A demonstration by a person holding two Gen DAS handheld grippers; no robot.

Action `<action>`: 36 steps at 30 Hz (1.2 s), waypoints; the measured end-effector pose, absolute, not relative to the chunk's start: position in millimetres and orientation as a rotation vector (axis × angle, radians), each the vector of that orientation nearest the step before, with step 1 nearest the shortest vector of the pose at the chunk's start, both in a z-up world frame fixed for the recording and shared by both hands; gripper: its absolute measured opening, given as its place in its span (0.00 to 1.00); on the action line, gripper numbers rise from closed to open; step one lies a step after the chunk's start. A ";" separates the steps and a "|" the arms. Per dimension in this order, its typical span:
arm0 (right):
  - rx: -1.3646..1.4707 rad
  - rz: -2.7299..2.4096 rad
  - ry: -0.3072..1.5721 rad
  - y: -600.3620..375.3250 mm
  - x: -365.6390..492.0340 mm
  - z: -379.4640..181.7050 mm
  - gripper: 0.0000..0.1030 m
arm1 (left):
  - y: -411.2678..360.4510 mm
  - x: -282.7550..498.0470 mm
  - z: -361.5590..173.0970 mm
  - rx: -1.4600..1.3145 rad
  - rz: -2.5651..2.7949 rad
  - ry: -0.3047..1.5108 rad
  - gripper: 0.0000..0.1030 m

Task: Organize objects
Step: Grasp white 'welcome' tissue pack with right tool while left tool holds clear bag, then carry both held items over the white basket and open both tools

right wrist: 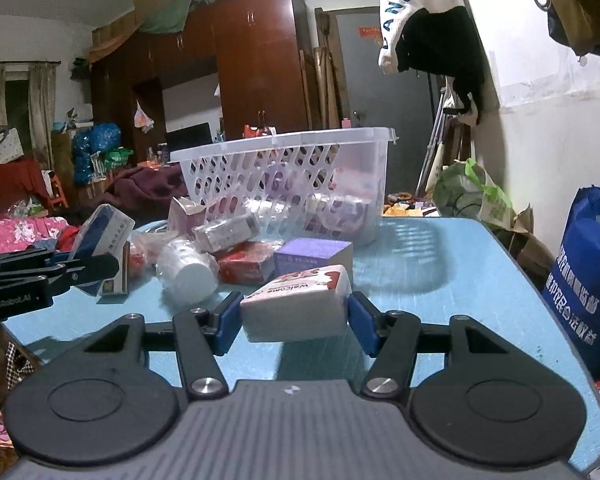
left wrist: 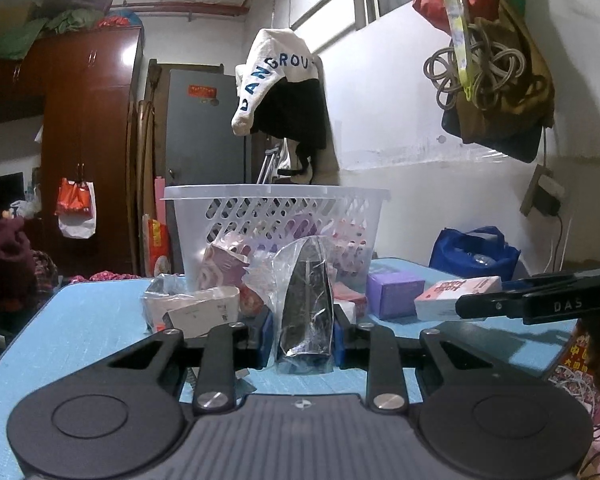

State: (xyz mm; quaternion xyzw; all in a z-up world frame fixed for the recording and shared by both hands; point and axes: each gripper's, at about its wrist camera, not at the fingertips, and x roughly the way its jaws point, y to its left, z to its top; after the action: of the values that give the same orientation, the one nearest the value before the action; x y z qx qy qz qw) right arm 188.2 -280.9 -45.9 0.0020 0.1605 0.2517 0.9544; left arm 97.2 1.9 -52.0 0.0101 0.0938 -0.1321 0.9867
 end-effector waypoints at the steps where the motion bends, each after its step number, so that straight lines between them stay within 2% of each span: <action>1: 0.006 0.511 0.324 -281.4 188.3 -45.2 0.59 | 2.1 97.7 -51.9 0.019 -0.266 0.187 0.31; 14: 0.011 0.509 0.328 -284.8 191.7 -46.6 0.58 | 3.0 97.4 -47.6 0.017 -0.269 0.171 0.31; 24: 0.007 0.517 0.250 -283.5 183.1 -25.4 0.58 | 11.5 98.6 -35.9 0.004 -0.286 0.134 0.31; 32: -0.002 0.551 0.100 -260.6 217.1 46.5 0.58 | 18.0 156.6 31.9 -0.036 -0.329 0.058 0.31; 36: -0.021 0.563 0.104 -234.6 271.6 82.6 0.58 | 15.1 227.0 70.1 -0.077 -0.329 0.132 0.32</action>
State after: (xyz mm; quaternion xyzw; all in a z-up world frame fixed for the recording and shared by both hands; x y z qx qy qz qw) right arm 271.6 -234.6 82.6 -0.0102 0.0514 0.2776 0.9593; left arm 227.0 15.1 70.1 -0.0383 0.0655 -0.1636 0.9836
